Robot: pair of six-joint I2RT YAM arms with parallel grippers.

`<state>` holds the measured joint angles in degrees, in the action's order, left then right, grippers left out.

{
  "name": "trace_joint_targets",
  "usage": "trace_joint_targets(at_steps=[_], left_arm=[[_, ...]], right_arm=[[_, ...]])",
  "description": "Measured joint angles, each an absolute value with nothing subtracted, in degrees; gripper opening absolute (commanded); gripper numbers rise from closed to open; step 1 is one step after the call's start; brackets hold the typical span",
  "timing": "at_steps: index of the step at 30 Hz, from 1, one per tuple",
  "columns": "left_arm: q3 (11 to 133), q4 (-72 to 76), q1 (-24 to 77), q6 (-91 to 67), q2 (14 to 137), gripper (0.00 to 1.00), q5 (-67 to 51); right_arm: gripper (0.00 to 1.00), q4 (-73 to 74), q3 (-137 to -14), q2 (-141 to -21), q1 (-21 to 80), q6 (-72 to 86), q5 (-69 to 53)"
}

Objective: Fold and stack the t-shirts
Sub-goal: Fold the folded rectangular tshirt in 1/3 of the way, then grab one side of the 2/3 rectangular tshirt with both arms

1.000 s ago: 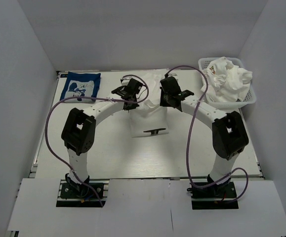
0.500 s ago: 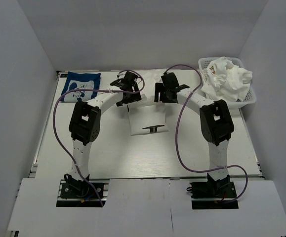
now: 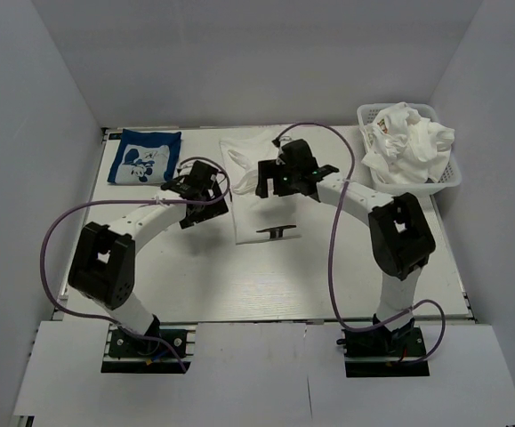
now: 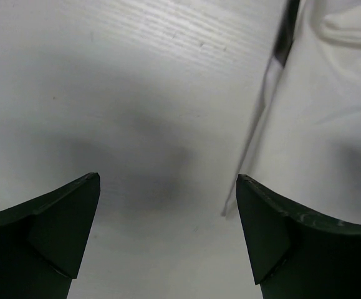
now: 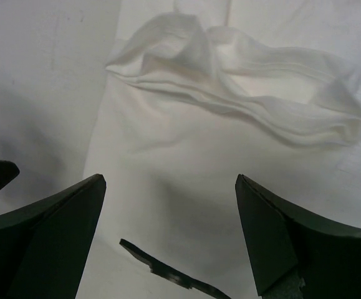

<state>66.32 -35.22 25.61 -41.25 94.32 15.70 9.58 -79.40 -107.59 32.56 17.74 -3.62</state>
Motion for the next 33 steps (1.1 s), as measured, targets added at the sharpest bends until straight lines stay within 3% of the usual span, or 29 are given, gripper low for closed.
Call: trace_joint_targets(at_steps=[6,12,17,29,33], left_arm=[[59.7,-36.2,25.6,-43.8,89.6,1.0,15.0],[57.3,-37.5,25.7,-44.9,84.1,1.0,14.1],[55.8,-35.8,26.0,-44.6,80.1,1.0,13.1],[54.8,-25.6,26.5,-40.0,90.3,1.0,3.7],[55.6,-21.7,26.9,-38.3,95.6,0.91,-0.4]], right_arm=[[0.9,8.2,-86.5,-118.3,34.1,19.2,-5.2],[0.9,6.1,-102.6,-131.4,33.2,20.8,-3.5],[0.9,4.1,-107.0,-131.7,32.2,22.9,1.5],[0.9,1.2,-75.2,-105.8,27.1,25.0,1.5],[0.9,4.1,-67.3,-99.8,26.7,25.0,1.3]])
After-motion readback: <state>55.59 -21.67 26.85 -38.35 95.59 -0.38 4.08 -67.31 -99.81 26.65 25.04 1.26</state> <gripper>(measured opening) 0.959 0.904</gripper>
